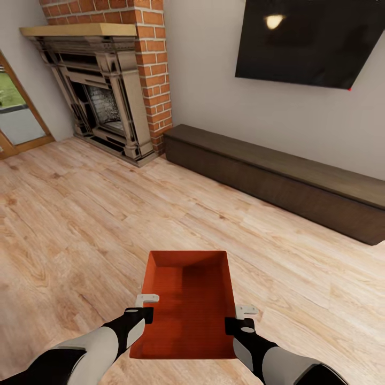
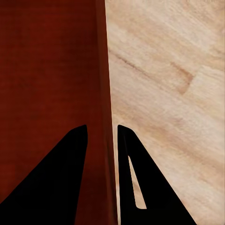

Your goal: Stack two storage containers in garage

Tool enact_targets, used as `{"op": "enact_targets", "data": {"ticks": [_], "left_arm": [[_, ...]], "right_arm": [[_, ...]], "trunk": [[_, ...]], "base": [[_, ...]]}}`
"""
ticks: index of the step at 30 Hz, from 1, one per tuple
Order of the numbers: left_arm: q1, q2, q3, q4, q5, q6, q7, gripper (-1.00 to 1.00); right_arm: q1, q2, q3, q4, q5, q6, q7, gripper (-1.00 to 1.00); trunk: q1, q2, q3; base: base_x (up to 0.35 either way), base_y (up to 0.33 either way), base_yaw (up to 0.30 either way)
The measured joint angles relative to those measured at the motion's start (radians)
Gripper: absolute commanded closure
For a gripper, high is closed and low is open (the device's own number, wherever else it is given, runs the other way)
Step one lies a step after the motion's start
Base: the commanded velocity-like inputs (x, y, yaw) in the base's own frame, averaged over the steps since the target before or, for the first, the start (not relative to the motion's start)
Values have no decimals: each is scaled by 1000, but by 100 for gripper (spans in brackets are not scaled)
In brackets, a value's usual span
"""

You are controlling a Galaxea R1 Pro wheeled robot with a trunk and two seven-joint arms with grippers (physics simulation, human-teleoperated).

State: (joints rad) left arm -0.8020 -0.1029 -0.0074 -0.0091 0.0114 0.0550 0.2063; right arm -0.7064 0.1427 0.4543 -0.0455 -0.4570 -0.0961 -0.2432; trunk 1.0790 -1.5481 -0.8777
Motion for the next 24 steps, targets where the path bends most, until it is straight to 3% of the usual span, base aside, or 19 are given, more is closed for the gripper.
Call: {"op": "enact_targets", "data": {"ticks": [24], "left_arm": [[0, 0, -1, -1, 0, 0, 0, 100]], "right_arm": [[0, 0, -1, 0, 1, 0, 0, 100]], "trunk": [[-92, 168, 75]], "base": [[0, 0, 0]]}}
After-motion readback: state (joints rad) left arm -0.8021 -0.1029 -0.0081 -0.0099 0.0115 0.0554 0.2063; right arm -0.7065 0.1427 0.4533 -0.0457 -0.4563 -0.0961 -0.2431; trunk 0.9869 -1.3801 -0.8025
